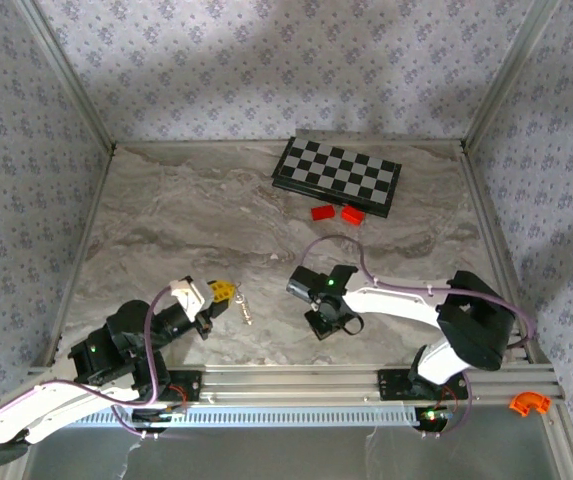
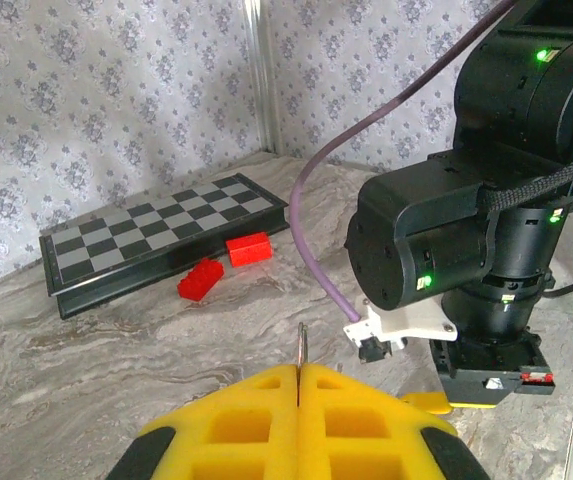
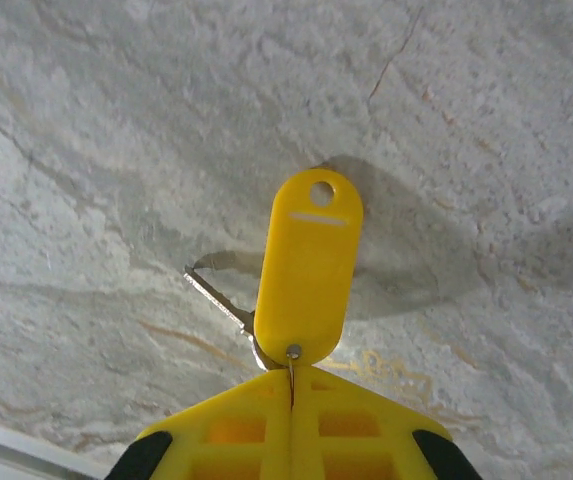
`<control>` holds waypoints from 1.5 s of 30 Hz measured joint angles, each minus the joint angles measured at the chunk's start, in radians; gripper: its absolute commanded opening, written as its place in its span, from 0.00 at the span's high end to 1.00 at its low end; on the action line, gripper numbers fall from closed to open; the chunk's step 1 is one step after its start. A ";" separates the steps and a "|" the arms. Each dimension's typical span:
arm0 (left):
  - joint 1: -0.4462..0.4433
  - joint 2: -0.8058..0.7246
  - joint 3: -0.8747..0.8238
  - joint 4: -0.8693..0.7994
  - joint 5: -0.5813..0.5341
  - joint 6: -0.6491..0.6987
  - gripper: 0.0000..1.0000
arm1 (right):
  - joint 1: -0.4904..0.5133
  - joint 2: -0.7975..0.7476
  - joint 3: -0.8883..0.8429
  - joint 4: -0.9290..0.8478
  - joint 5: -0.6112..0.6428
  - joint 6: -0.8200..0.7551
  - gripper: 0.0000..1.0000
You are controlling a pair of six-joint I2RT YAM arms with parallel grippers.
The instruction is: Put the keys on the keyring
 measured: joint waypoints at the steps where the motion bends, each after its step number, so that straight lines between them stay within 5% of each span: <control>1: -0.004 -0.004 0.000 -0.001 -0.002 0.003 1.00 | 0.002 0.007 0.005 -0.017 -0.001 -0.007 1.00; 31: -0.031 -0.029 0.000 -0.003 -0.026 0.021 1.00 | -0.073 0.174 0.094 -0.171 -0.102 -0.179 0.99; 36: -0.031 -0.029 0.000 -0.002 -0.026 0.021 1.00 | -0.075 0.174 0.094 -0.171 -0.102 -0.179 0.91; 45: -0.031 -0.029 0.000 -0.002 -0.026 0.021 1.00 | -0.092 0.069 0.080 -0.144 -0.099 -0.117 0.56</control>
